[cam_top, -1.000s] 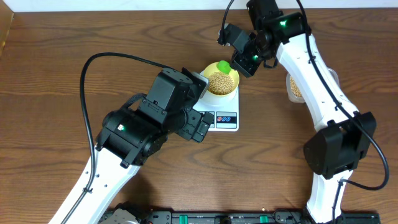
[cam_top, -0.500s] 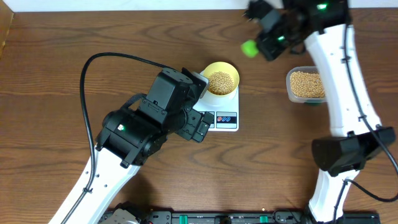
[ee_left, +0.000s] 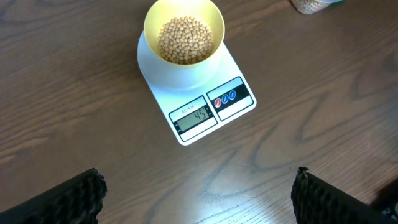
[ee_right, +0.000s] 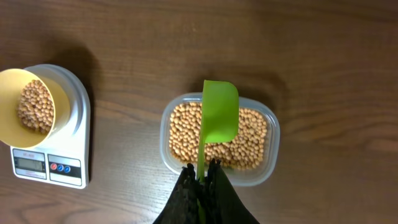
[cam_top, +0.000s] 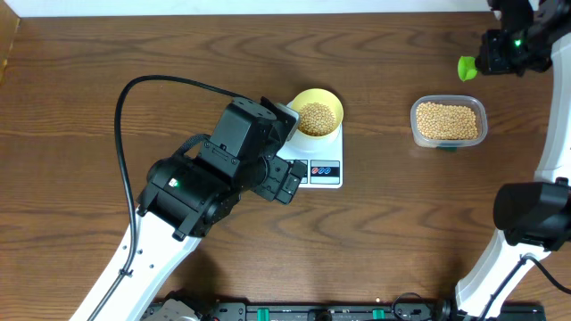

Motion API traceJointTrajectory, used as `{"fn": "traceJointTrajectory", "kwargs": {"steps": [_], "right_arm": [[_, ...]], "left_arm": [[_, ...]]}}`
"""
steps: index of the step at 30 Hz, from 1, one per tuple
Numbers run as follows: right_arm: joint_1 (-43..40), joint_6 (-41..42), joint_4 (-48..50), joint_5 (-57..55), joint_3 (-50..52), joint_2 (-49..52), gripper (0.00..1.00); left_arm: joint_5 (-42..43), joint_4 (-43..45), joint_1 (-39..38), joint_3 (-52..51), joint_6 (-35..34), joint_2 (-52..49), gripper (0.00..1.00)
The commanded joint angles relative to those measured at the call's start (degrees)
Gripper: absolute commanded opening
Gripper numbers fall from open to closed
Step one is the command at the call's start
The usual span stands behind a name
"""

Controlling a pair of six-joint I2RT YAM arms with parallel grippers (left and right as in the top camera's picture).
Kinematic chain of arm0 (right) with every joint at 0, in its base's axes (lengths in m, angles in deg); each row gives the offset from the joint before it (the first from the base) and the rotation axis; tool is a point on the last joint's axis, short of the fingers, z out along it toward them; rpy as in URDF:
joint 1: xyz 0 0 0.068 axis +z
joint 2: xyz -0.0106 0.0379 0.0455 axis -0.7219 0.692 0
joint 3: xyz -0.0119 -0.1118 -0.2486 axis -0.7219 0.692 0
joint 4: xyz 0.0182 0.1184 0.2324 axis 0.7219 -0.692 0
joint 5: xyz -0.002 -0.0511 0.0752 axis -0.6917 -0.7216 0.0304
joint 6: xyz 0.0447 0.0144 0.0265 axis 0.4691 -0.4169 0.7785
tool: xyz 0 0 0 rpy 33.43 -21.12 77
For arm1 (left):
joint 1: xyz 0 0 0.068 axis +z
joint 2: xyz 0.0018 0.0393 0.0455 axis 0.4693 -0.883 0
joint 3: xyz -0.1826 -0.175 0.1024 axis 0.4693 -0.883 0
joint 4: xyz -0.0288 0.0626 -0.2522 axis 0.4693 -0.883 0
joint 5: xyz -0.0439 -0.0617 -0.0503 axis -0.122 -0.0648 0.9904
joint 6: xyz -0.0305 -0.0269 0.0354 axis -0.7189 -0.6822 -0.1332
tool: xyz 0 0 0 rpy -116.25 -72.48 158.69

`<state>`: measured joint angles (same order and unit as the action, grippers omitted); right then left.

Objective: Scoop item into bowl and weigh 50g on scale
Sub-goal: 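Move the right gripper with the scoop back over the tub, then lower the scoop into the tub and scoop soybeans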

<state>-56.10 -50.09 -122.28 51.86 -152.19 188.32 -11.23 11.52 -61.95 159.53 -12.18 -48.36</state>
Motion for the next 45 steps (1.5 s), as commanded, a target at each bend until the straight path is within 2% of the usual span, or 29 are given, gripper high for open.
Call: {"fn": "traceJointTrajectory", "kwargs": {"steps": [1,8,15,21,29,36,45], "right_arm": [[-0.1,1.5,-1.0,-0.3,0.1,-1.2,0.01],[4.7,10.3,-0.7,-7.3,2.1,-0.8,0.01],[5.9,25.9,0.4,-7.5,2.9,-0.8,0.01],[6.6,32.7,-1.0,-8.5,3.0,-0.7,0.01],[7.0,34.6,-3.4,-12.7,6.5,-0.7,0.01],[7.4,35.0,1.6,-12.9,16.6,-0.7,0.01],[7.3,35.0,7.4,-15.6,22.9,-0.7,0.01]], "left_arm": [[-0.7,-0.2,0.1,1.3,0.4,0.0,0.98],[-0.7,-0.2,0.1,1.3,0.4,0.0,0.98],[-0.7,-0.2,0.1,1.3,0.4,0.0,0.98],[-0.7,-0.2,0.1,1.3,0.4,0.0,0.98],[-0.7,-0.2,0.1,1.3,0.4,0.0,0.98],[-0.7,-0.2,0.1,1.3,0.4,0.0,0.98],[-0.7,-0.2,0.1,1.3,0.4,0.0,0.98]]}}
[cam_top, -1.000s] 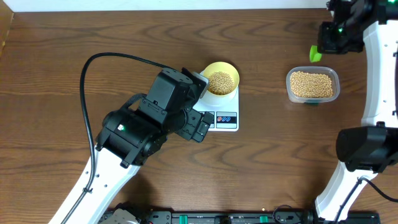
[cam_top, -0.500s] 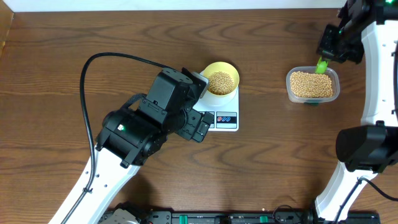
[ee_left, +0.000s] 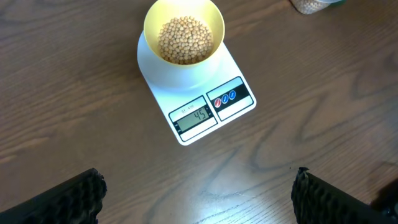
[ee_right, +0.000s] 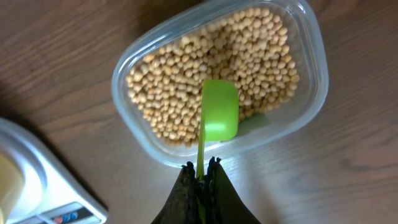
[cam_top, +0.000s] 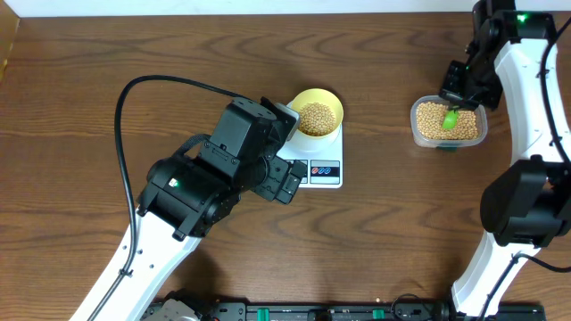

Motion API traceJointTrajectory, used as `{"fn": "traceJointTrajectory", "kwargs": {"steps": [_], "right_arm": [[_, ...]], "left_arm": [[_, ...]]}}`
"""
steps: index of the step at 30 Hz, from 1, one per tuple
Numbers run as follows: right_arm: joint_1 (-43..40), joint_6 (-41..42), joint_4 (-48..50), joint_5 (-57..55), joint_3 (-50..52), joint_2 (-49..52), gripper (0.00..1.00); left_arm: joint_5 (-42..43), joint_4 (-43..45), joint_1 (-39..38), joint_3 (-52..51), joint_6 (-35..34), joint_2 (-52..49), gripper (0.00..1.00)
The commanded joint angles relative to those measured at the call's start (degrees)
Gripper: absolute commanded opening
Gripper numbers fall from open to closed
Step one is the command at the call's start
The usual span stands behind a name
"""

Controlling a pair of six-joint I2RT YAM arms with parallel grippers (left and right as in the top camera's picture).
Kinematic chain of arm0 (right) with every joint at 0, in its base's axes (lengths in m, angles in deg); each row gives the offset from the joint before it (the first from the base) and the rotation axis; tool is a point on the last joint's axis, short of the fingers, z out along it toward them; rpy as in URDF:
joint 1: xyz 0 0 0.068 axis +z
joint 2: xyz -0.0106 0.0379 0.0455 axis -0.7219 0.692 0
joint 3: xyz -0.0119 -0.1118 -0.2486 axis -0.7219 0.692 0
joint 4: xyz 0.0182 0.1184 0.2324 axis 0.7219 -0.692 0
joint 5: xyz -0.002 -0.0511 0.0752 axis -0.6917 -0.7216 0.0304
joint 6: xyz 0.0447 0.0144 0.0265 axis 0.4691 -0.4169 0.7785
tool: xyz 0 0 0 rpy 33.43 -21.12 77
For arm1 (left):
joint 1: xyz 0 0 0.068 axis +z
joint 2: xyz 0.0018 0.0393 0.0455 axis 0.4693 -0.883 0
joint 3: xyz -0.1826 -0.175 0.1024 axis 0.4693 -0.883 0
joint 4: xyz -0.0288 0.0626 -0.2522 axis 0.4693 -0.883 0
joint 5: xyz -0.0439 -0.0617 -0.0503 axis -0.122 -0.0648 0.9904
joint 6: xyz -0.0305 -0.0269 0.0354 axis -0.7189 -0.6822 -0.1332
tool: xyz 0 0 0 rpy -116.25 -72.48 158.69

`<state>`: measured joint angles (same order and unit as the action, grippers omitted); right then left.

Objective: Scoop item into bowl and weigh 50g on scale
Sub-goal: 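Lower the scoop into the tub and scoop soybeans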

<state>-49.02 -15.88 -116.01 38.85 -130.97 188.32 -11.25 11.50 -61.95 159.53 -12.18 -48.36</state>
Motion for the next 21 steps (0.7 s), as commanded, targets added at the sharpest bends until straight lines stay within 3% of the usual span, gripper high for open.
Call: {"fn": "traceJointTrajectory", "kwargs": {"steps": [1,10,21], "right_arm": [[0.2,0.8,1.7,-2.8,2.2,-0.7,0.01],[0.1,1.3,8.0,-2.7,7.8,-0.7,0.01],[-0.9,5.0,11.5,5.1,8.9,-0.7,0.01]], "left_arm": [[-0.7,-0.1,0.1,1.3,0.4,0.0,0.98],[-0.7,-0.1,0.1,1.3,0.4,0.0,0.98],[-0.7,-0.1,0.1,1.3,0.4,0.0,0.98]]}}
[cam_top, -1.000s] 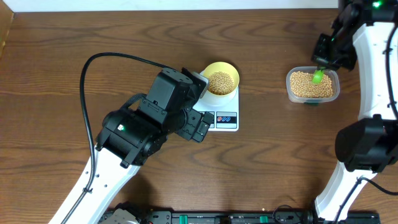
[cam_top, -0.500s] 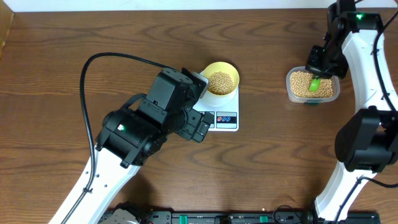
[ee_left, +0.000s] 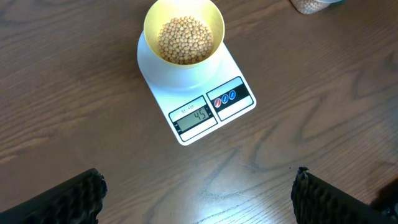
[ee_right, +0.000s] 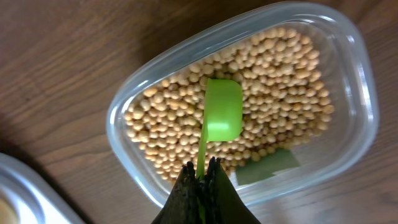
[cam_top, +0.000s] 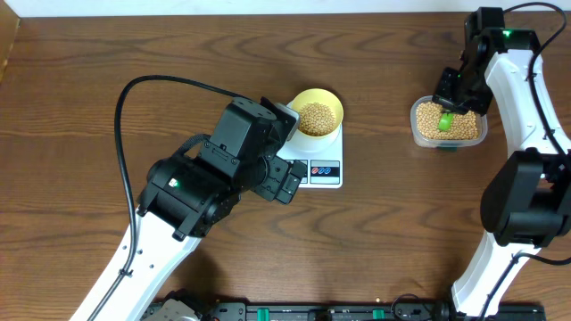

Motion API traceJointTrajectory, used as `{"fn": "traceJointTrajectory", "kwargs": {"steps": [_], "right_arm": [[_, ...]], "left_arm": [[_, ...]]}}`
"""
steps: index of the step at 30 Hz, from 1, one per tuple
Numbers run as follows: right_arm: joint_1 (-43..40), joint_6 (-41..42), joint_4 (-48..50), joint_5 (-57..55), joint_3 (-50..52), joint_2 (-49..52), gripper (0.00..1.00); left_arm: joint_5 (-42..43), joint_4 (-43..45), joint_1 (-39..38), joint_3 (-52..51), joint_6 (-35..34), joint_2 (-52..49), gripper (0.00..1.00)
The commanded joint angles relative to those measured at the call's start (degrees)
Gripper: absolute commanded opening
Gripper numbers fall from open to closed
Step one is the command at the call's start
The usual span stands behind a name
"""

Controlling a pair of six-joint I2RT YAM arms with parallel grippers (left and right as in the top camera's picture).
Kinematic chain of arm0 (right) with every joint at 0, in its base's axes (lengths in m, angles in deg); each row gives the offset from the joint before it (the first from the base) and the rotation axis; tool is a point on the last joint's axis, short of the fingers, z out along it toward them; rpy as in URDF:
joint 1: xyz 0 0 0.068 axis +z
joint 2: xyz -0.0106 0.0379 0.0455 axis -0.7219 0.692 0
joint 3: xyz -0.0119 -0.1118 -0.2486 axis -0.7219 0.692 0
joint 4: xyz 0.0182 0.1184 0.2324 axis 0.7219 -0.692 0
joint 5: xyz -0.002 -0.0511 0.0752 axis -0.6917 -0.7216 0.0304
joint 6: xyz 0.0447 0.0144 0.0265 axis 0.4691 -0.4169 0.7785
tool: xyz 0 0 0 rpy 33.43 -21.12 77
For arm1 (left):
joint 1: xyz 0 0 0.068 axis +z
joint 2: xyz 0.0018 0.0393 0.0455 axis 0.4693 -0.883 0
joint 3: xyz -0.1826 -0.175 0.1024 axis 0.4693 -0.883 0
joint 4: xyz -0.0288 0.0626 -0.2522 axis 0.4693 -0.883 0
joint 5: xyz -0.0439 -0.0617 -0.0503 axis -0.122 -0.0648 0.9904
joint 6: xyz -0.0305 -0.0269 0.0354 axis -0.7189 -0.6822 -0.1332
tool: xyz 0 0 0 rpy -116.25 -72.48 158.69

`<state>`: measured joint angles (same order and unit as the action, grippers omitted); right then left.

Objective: Scoop item into bowl and weigh 50g on scale
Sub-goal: 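Lower the scoop into the tub and scoop soybeans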

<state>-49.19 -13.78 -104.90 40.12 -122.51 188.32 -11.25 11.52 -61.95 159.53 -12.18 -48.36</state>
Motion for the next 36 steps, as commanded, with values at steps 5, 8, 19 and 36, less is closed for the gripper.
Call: {"fn": "traceJointTrajectory", "kwargs": {"steps": [5,8,19,36], "right_arm": [[-1.5,3.2,1.1,6.8,0.4,-0.7,0.01],[-2.3,3.2,0.9,8.1,0.4,-0.7,0.01],[-7.4,-1.1,0.3,14.4,0.5,-0.7,0.01],[-19.2,-17.7,-0.5,32.5,8.3,-0.7,0.01]], "left_arm": [[-0.7,-0.2,0.1,1.3,0.4,0.0,0.98],[-0.7,-0.2,0.1,1.3,0.4,0.0,0.98],[-0.7,-0.2,0.1,1.3,0.4,0.0,0.98],[-0.7,-0.2,0.1,1.3,0.4,0.0,0.98]]}}
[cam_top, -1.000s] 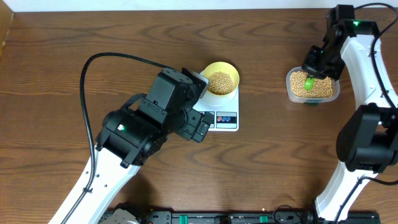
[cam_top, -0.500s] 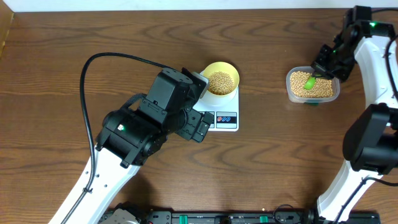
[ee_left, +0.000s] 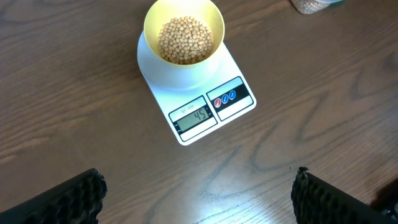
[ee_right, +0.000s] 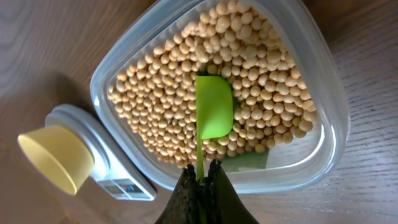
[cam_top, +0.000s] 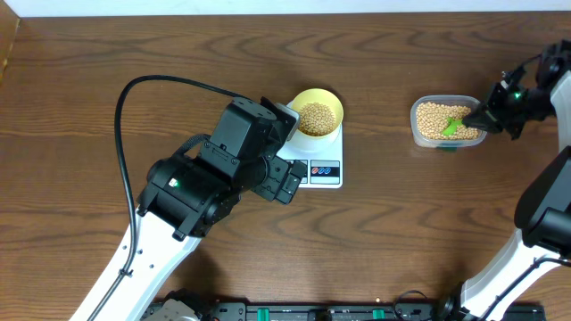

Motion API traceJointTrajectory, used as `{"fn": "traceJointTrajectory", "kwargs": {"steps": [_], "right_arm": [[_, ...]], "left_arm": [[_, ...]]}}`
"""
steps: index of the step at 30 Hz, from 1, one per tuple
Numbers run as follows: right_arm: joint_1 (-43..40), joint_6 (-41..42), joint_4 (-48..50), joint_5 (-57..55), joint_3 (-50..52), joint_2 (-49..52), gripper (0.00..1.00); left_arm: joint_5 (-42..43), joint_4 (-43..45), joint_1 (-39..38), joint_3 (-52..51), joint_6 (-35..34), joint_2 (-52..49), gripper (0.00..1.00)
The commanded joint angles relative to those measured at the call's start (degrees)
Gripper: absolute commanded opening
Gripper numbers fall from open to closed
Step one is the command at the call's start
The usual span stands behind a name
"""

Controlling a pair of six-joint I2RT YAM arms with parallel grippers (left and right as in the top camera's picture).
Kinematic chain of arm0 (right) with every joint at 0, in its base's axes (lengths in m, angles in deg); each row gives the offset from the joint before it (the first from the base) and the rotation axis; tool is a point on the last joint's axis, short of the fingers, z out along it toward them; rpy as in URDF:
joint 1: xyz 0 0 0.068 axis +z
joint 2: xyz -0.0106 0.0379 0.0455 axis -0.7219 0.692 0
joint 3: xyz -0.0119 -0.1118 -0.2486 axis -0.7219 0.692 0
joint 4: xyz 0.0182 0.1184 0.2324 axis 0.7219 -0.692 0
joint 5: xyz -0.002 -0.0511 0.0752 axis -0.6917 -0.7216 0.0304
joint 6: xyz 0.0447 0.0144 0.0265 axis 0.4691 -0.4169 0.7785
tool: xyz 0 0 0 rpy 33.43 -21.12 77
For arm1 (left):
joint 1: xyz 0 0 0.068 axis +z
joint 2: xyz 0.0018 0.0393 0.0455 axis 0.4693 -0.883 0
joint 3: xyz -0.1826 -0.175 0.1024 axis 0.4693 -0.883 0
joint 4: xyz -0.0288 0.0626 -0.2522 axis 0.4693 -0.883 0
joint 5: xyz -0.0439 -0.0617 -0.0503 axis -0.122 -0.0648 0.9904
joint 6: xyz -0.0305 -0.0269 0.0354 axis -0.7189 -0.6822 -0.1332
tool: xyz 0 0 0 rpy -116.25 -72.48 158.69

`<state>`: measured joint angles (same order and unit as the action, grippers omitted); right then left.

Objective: Scoop item into bowl and weigh 50g on scale
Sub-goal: 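Lower the scoop into the tub and scoop soybeans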

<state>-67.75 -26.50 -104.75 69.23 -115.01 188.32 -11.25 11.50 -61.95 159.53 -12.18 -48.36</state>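
Observation:
A yellow bowl of soybeans sits on the white scale, whose display reads 45. My right gripper is shut on the handle of a green scoop, whose cup lies among the beans in the clear tub. In the overhead view the scoop shows at the tub's right side. My left gripper is open and empty, hovering in front of the scale.
The clear tub of soybeans stands at the right on the brown wooden table. The left arm's body and its black cable hang over the table left of the scale.
My right gripper has swung to the tub's right side and tilted, with the scoop's cup still among the beans. The left arm, bowl and scale reading are unchanged.
The right gripper held the empty scoop high above the tub. Then it came down with the scoop over the beans, then lower into them. Now the arm reaches from the right with the scoop in the tub. The scale read 45 throughout.

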Motion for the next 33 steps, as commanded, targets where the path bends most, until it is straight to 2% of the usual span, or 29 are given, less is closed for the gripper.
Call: {"fn": "traceJointTrajectory", "kwargs": {"steps": [1,8,22,33], "right_arm": [[-1.0,-5.7,-0.7,4.1,0.9,-0.7,0.01],[-2.5,-11.3,-1.9,9.7,0.9,-0.7,0.01],[-5.1,-22.2,-8.2,13.7,0.8,-0.7,0.01],[-6.2,-23.8,-6.6,13.3,0.8,-0.7,0.01]], "left_arm": [[-0.7,-0.1,0.1,1.3,0.4,0.0,0.98],[-0.7,-0.1,0.1,1.3,0.4,0.0,0.98],[-0.7,-0.1,0.1,1.3,0.4,0.0,0.98],[-0.7,-0.1,0.1,1.3,0.4,0.0,0.98]]}}
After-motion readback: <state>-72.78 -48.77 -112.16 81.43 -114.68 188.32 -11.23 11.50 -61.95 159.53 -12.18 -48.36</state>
